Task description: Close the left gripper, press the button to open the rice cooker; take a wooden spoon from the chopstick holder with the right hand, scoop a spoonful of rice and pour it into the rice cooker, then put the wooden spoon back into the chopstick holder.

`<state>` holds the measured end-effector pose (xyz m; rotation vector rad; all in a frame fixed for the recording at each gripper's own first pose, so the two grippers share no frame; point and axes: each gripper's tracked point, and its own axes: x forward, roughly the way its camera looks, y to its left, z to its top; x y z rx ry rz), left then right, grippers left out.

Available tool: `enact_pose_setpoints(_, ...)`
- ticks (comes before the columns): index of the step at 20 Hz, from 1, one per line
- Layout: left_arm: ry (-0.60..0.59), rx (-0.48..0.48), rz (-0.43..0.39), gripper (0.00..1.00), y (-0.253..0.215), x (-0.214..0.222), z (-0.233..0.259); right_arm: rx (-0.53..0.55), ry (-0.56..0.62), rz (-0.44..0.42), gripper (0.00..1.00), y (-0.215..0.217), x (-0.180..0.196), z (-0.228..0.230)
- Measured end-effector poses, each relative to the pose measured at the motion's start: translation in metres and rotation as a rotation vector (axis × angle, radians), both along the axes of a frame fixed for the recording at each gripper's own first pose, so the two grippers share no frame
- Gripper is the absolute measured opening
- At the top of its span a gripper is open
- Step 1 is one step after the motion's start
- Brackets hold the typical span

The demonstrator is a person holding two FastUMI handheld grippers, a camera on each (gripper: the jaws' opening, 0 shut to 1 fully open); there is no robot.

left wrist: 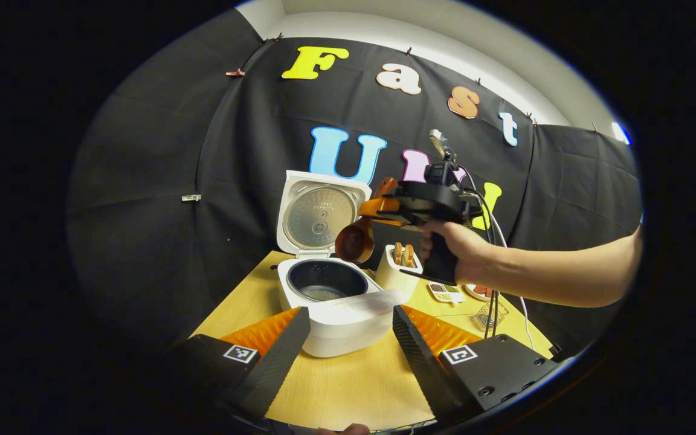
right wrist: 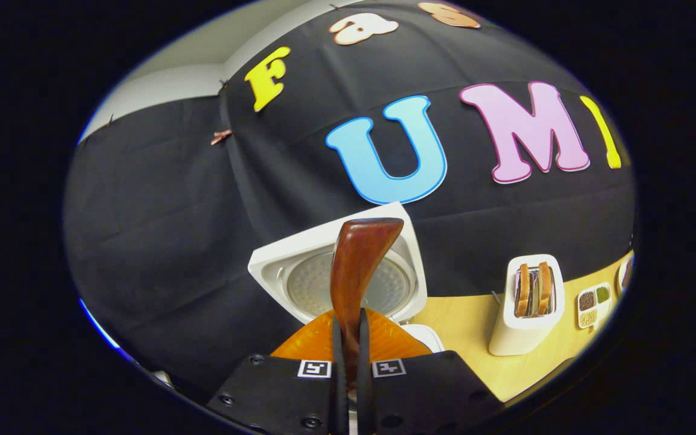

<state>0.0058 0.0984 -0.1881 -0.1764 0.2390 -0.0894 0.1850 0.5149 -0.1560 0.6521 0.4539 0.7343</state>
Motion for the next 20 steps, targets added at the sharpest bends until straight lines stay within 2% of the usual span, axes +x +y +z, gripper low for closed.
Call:
enact_pose_setpoints(2,-0.003,0.001,-0.006,0.95,-0.007,0.001,0.003,0.039,-0.014,-0.028,0.10,-0.027,-0.001,0.016)
enact_pose_setpoints(8,-0.018,0.036,-0.026,0.95,-0.029,0.007,0.010,0.019,-0.176,-0.133,0.10,-0.132,-0.016,0.048)
enact_pose_setpoints(11,-0.030,0.060,-0.031,0.95,-0.039,0.013,0.017,-0.013,-0.205,-0.195,0.10,-0.191,-0.024,0.044)
enact_pose_setpoints(16,-0.052,0.085,-0.017,0.95,-0.055,0.023,0.027,-0.081,-0.179,-0.295,0.10,-0.292,-0.028,0.011)
enact_pose_setpoints(20,-0.052,0.101,-0.022,0.95,-0.074,0.028,0.031,-0.189,-0.118,-0.395,0.10,-0.379,-0.027,-0.045)
